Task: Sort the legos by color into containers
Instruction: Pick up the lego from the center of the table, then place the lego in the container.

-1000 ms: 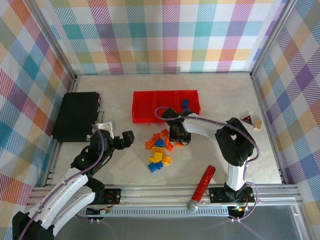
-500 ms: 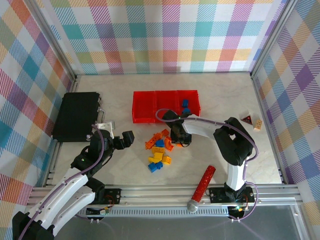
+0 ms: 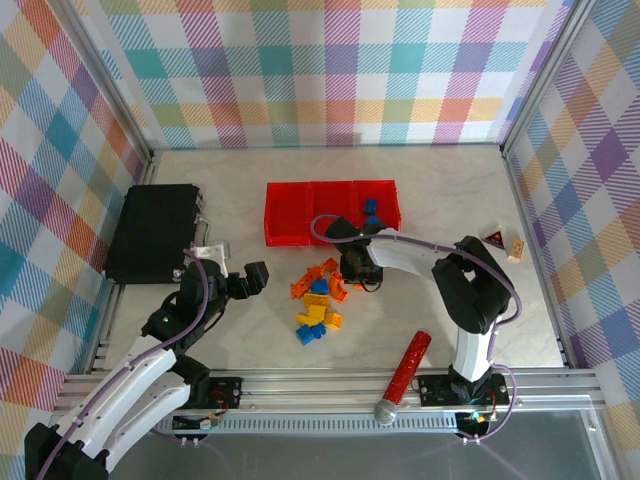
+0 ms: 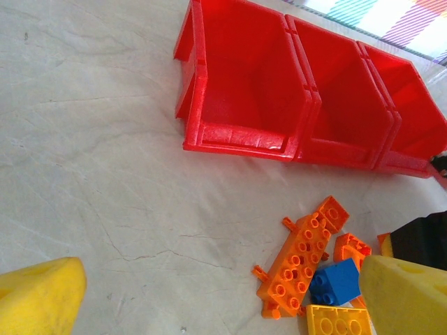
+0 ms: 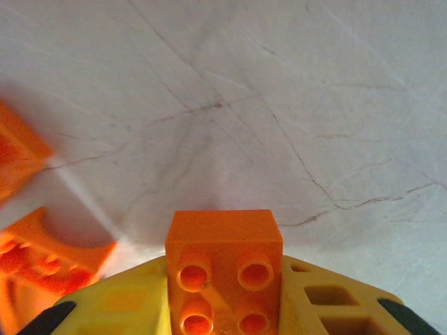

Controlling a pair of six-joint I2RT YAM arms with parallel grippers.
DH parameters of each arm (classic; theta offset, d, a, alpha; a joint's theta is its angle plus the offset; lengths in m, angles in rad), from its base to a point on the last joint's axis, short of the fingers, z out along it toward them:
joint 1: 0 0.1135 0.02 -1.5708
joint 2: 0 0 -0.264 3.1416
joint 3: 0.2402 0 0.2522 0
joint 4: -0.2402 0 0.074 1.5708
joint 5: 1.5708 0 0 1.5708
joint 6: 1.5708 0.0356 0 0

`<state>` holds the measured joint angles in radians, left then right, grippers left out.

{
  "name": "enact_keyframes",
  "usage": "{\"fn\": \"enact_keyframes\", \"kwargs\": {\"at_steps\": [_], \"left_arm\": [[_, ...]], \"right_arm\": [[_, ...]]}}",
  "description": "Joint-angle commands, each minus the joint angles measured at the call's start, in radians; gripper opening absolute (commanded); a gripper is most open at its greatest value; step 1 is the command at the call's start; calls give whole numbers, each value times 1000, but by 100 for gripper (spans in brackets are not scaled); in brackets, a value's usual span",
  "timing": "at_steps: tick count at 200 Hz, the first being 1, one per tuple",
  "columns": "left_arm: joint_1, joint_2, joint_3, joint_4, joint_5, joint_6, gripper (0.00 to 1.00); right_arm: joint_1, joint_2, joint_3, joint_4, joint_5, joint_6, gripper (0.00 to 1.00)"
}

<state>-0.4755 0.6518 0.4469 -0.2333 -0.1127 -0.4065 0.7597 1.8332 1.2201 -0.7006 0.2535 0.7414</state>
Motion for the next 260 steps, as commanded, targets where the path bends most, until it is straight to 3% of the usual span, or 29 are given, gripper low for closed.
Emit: {"fn": "enact_keyframes", "kwargs": {"at_steps": [1,41,91,149,260], "left_arm": [[-9,-3,5,6,16,1,100],[-8,2,25,-7,18,5,100],[-8,-6,52,-36,18,4,100],[-8,-43,69,-99,3,-14,100],[-8,-52,91,-109,7,-23,100]], "right_arm": [[-3,-64,73,6,5,-70,29],[-18,-35,239,-10,13,-205,27],[-92,126,518,-62,-52,-357,27],[-173,298,737,-109,-141,-416,27],[-180,458,849,-104,-258,-411,28]]}}
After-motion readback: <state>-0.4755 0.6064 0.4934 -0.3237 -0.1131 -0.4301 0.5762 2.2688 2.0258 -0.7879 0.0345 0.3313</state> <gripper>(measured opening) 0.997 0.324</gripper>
